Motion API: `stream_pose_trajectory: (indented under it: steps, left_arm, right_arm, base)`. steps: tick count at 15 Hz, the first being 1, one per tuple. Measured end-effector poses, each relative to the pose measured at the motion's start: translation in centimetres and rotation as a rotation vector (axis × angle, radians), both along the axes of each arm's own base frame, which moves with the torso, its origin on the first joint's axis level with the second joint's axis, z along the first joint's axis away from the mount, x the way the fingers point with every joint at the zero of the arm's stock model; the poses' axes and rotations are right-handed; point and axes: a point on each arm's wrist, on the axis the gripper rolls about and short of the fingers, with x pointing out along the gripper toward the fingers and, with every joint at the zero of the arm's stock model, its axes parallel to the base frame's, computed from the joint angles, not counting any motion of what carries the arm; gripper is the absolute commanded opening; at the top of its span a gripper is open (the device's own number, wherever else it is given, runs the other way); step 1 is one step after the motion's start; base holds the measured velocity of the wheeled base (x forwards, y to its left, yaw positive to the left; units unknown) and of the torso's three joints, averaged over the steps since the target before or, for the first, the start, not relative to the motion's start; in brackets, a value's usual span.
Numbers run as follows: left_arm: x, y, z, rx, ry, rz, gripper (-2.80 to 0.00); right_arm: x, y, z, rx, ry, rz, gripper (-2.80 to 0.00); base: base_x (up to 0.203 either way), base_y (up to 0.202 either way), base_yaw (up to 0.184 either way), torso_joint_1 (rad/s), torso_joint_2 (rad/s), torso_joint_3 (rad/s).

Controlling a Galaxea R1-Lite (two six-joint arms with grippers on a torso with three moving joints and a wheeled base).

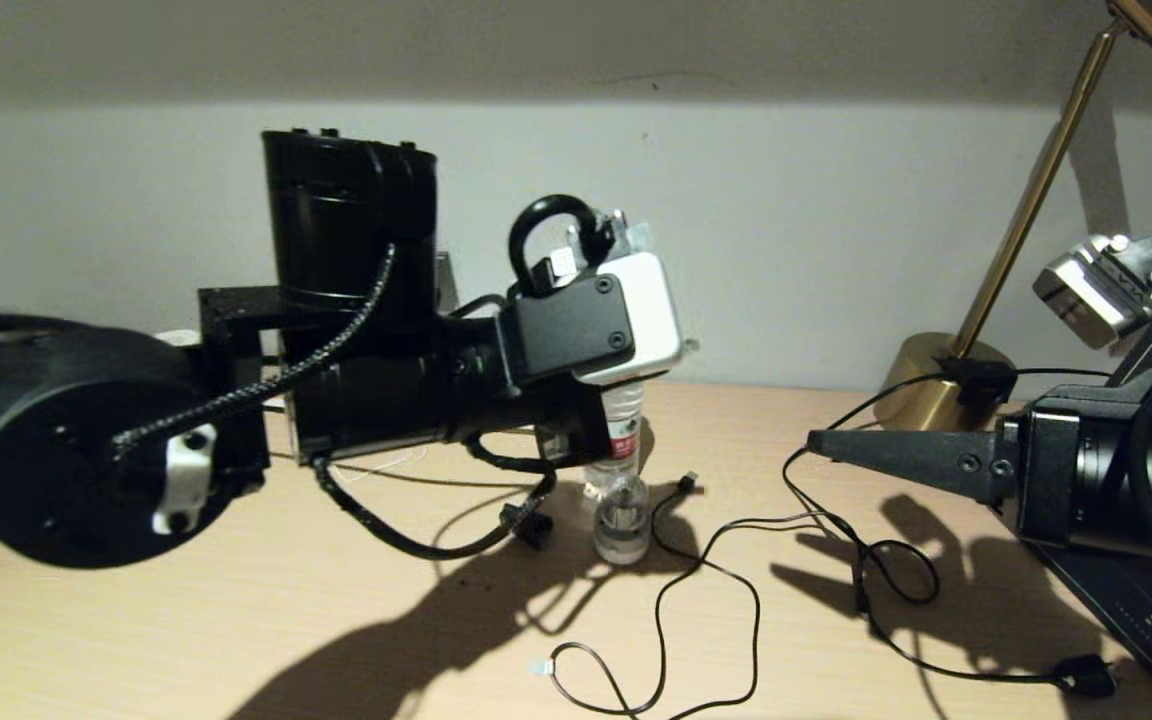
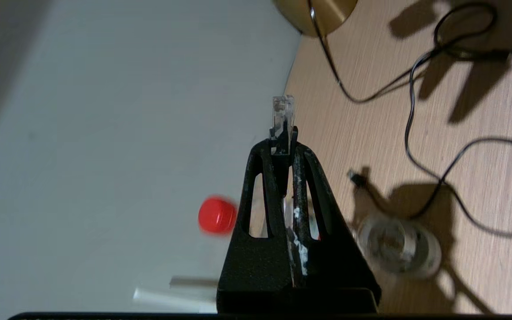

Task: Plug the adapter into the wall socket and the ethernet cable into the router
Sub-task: Hand it to the other hand

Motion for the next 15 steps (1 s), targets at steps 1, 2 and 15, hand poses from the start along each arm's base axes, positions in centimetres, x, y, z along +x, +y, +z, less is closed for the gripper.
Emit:
stream_pose_trajectory:
  steps: [1,2,15]
  left_arm:
    - [0.2,-0.8,-0.1,0.004,-0.006,-0.011,-2.8]
    - [0.4,-1.4,-0.2,0.012,-0.019,-0.018,-2.8]
    - [0.2,-5.1,-0.8,0.065,-0.098,-0.085,-2.8]
  right_arm:
    - [0.1,0.0,0.1,-0.001,-0.006,-0.013,0.0]
    - [0.2,0.1,0.4,0.003,-0.019,-0.022,0.0]
    - [2.6,1.2,1.6,0.0,-0.05,-0.085,0.0]
  base:
    - [0.0,0.0,0.0,0.0,0.0,0.0]
    - [0.0,0.0,0.0,0.0,0.0,0.0]
    - [0.0,0.0,0.0,0.0,0.0,0.0]
